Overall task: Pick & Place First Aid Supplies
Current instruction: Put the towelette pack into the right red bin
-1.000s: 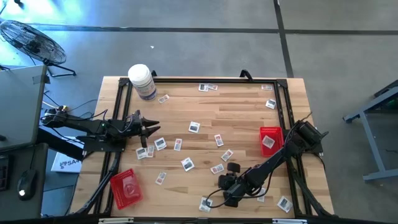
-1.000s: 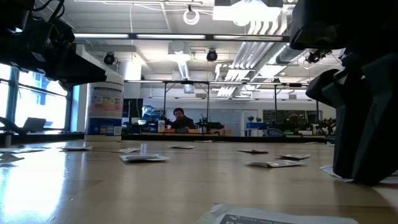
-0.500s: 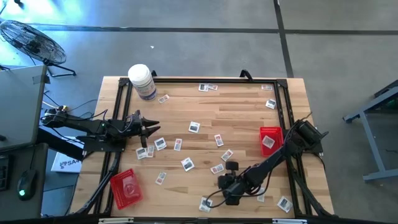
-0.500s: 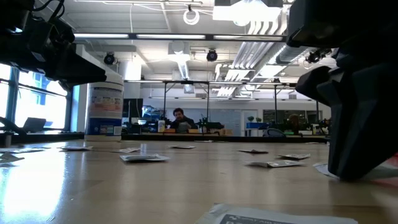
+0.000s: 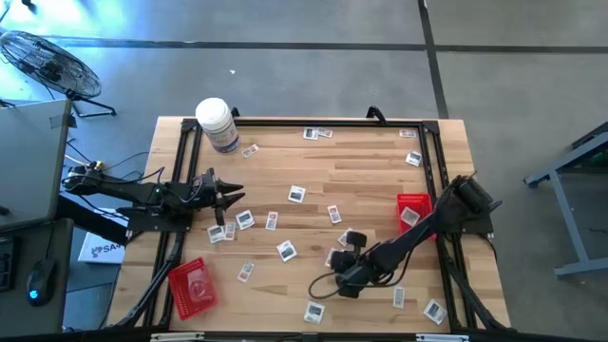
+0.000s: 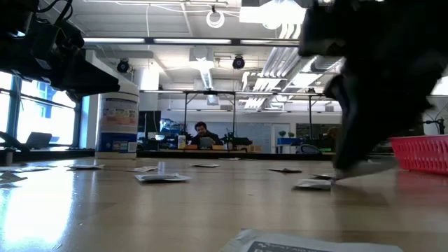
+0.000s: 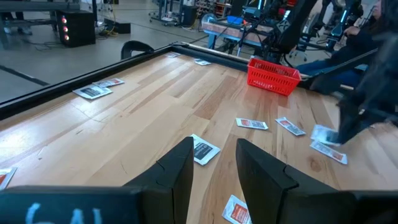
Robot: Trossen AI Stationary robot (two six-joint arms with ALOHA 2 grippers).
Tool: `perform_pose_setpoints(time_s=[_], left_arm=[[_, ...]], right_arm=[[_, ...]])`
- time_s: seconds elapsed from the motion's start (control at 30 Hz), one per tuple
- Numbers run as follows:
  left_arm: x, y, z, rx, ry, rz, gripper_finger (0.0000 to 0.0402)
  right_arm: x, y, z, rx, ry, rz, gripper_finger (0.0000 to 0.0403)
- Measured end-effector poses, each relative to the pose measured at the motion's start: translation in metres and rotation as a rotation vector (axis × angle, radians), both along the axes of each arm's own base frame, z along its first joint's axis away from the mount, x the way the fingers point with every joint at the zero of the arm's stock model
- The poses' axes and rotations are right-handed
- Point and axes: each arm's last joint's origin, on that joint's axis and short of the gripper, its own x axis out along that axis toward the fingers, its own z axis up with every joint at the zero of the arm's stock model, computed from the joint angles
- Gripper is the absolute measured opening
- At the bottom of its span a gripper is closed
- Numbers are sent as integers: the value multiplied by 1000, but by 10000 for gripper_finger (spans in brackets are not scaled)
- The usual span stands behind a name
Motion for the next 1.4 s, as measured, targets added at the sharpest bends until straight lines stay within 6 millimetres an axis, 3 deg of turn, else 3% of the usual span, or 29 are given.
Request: perform_pose_setpoints(time_s=[0.2, 0.43, 0.63, 0.83, 1.03, 1.27, 1.4], left_arm=[[0, 0, 0, 0, 0, 0, 119], [0, 0, 0, 0, -1, 0, 119], [0, 0, 0, 0, 0, 0, 119], [0, 0, 0, 0, -1, 1, 119], [0, 0, 0, 0, 0, 0, 119], [0, 0, 0, 0, -1, 1, 119], [0, 0, 0, 0, -1, 0, 119]], right_arm=[[-12, -23, 44, 38, -39, -125, 1], [-45, -70, 94, -30, -30, -367, 1], [-82, -104, 114, -96, 100, -607, 1], [-105, -123, 123, -169, 216, -755, 1], [-111, -135, 118, -196, 295, -832, 1], [-128, -147, 72, -212, 470, -921, 1], [-133, -148, 47, -171, 475, -951, 1]])
